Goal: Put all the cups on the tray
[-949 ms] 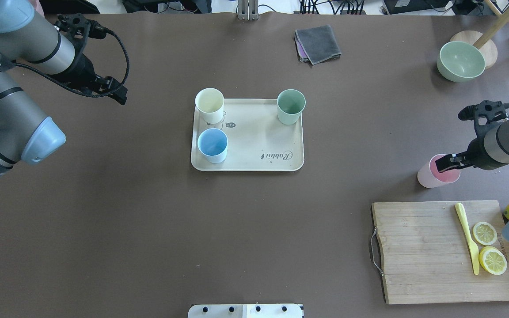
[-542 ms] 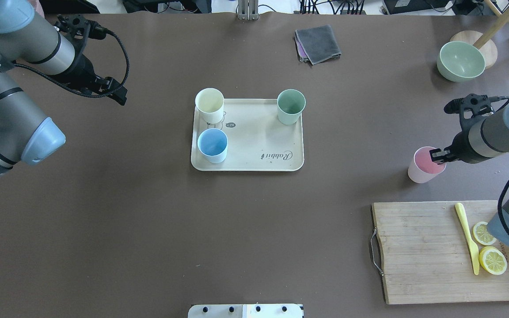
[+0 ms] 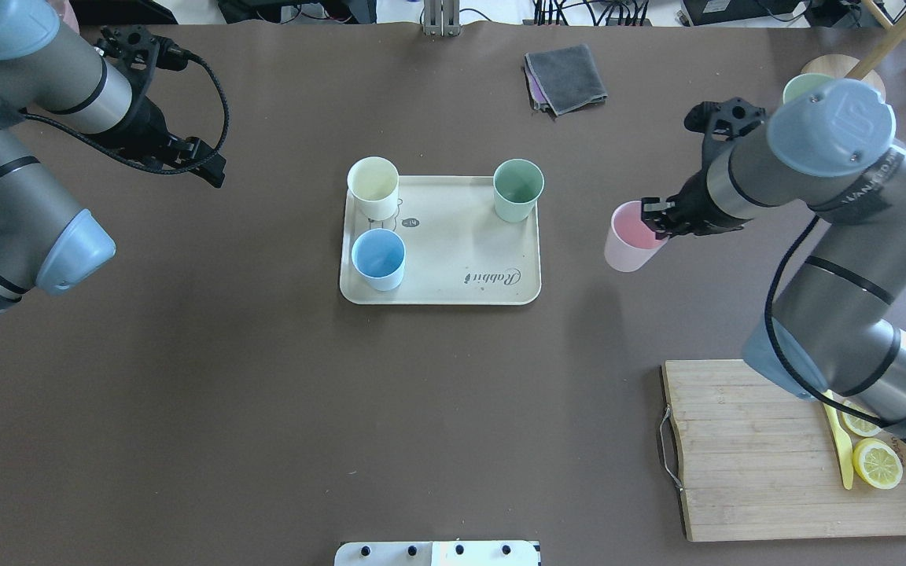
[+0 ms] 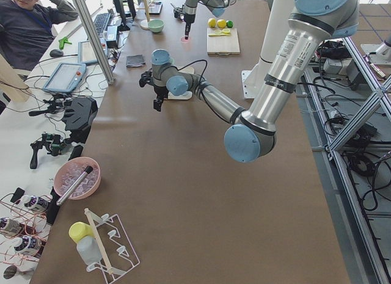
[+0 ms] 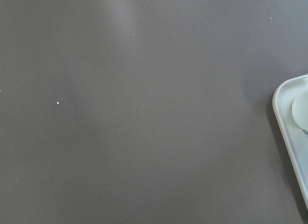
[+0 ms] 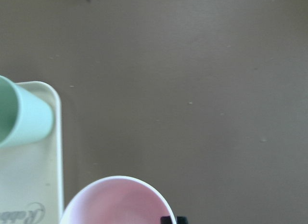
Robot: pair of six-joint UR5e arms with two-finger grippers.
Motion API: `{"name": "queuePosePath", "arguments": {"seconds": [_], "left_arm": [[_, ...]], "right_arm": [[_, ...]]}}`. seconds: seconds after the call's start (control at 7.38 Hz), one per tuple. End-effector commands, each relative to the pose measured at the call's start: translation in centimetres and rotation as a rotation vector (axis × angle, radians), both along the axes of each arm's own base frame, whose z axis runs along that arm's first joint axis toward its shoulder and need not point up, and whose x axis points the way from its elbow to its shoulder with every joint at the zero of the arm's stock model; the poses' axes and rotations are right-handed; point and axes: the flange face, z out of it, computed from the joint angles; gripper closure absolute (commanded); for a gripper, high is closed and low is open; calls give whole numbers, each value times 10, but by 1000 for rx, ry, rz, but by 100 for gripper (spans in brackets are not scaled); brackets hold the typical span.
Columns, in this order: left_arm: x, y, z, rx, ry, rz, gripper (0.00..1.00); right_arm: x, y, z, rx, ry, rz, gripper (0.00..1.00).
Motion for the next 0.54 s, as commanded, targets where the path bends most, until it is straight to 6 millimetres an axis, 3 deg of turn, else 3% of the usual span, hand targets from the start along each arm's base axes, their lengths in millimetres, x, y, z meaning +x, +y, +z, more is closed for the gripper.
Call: {"name": "queuePosePath", "arguments": {"seconds": [0.0,0.14,0.41], "left_arm": [[0,0,0,0,2,0,2],[1,1,0,-2,3,0,2],[0,2,5,-7,-1,0,2]], "right_arm": [[-64,1,-76,-57,-57,66,100],[-100,-3,-91,-63,-46,95,100],[-141,-4,-93,-59,-15,88,100]]}}
